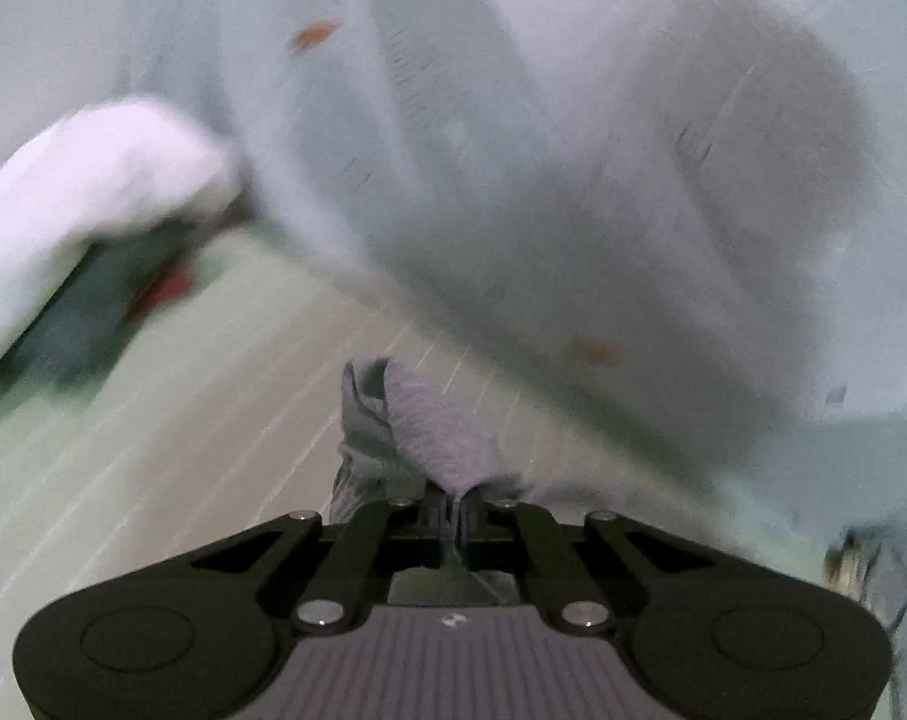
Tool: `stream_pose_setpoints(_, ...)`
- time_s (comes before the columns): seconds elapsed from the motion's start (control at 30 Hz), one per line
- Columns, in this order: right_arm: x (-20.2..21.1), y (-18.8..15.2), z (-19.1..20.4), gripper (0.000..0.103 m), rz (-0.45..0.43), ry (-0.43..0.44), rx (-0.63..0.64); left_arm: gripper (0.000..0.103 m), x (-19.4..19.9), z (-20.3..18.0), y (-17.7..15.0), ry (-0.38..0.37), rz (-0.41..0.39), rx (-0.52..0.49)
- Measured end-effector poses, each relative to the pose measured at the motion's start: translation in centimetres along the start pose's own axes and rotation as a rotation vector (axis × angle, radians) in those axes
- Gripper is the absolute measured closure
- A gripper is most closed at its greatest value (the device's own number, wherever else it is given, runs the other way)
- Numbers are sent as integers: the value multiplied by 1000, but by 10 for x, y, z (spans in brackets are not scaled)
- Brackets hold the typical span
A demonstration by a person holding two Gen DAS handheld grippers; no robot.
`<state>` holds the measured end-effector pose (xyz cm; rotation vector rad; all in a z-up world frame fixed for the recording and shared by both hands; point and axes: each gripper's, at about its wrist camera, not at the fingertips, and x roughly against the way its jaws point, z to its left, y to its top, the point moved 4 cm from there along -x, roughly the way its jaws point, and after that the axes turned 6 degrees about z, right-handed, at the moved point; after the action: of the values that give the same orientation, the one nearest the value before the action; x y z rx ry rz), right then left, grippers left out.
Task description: Fold clothes
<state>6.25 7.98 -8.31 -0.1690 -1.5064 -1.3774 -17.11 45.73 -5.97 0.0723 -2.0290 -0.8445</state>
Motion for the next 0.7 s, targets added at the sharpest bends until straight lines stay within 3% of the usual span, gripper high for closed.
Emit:
stream_pose_setpoints(0.17, 1, -66, -12, 81, 168, 18, -96, 98, 9, 59, -87, 148, 191, 102)
stream_pose_setpoints(0.23, 8, -78, -19, 75, 180, -9, -130, 97, 15, 78, -107, 180, 232, 143)
stream_pose_setpoints(0.33, 19, -94, -29, 56, 194, -50, -181, 82, 24, 88, -116, 221, 226, 154)
stream_pose_setpoints(0.4, 27, -92, -38, 46, 163, -74, -213, 52, 31, 85, -116, 222, 197, 150)
stream_pose_setpoints(0.47, 31, -87, -50, 23, 134, -86, -266, 25, 35, 81, -118, 217, 165, 128)
stream_pose_setpoints(0.6, 22, -93, -76, 13, 139, -66, -371, 10, 43, 57, -123, 194, 127, 43)
stream_pose_setpoints(0.7, 6, -99, -83, 13, 174, -22, -440, 10, 44, 40, -130, 194, 126, -15)
